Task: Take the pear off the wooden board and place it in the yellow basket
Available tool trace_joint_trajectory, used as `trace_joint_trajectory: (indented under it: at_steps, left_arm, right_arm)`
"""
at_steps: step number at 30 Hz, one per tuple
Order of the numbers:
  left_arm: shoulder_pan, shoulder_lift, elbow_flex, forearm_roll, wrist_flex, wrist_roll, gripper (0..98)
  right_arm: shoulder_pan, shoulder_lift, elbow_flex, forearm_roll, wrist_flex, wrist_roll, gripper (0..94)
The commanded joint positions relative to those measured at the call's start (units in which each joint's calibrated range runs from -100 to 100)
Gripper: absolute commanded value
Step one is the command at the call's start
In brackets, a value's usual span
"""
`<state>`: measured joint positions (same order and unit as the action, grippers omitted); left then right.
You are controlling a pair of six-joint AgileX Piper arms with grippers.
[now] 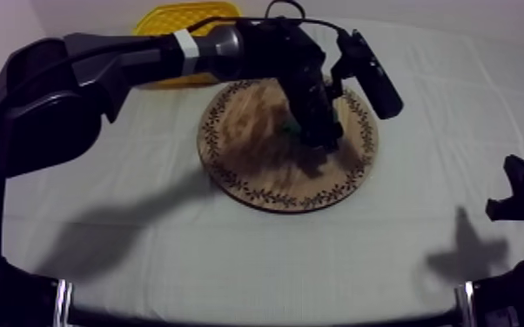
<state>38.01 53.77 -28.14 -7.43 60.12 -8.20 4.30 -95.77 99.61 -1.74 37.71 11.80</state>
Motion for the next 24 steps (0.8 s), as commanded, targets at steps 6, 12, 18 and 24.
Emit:
trace_joint_trajectory:
  at_steps: [6,12,18,24]
  left_arm:
    - [-0.26,0.55,-0.36,-0.07,-0.92,0.06,46.3]
    - [-0.94,-0.69,-0.19,0.13,0.97,-0.31,47.0]
    - [-3.24,-7.31,1.38,2.22,3.61,-2.25,46.8]
    - [-6.04,-17.91,4.72,3.35,8.04,-2.62,47.6]
  right_arm:
    - [-0.01,0.01,0.05,0.01,0.03,0.0,0.5]
    - [-0.01,0.01,0.05,0.01,0.03,0.0,0.5]
    - [-0.01,0.01,0.05,0.01,0.03,0.01,0.5]
    - [-0.01,0.01,0.05,0.01,0.03,0.04,0.5]
